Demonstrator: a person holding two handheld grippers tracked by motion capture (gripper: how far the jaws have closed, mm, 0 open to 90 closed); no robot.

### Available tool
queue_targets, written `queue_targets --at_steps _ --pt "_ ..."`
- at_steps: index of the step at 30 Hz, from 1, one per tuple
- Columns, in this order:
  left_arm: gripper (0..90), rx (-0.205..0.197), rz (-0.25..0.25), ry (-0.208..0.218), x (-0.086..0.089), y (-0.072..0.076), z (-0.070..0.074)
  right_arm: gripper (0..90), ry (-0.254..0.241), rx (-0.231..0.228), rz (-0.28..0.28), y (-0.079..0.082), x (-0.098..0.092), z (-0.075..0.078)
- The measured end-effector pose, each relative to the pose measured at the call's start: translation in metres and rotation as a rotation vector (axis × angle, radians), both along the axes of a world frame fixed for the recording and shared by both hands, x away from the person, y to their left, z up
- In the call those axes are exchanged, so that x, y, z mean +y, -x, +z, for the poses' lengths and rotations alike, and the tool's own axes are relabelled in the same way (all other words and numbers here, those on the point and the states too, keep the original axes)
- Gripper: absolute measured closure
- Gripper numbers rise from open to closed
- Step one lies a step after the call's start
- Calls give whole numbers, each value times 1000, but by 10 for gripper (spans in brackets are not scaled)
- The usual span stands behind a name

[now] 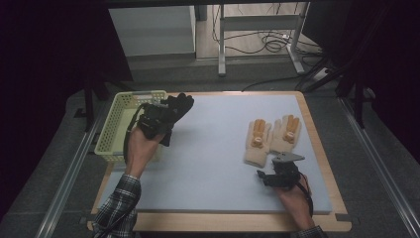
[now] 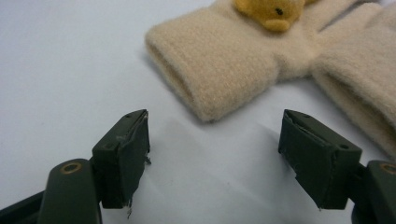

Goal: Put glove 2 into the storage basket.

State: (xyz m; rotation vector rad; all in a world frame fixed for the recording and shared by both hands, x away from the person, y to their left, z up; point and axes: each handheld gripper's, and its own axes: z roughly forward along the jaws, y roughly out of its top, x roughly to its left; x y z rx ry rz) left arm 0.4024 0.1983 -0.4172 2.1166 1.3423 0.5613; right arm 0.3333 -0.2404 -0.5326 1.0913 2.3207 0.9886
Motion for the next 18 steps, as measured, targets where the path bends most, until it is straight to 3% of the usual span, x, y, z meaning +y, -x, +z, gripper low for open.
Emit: queue_targets --at_steps 11,18 --pt "602 -11 110 -11 59 -5 2 243 0 0 0 0 0 0" --pt "595 13 176 2 96 -12 -10 243 0 0 0 0 0 0"
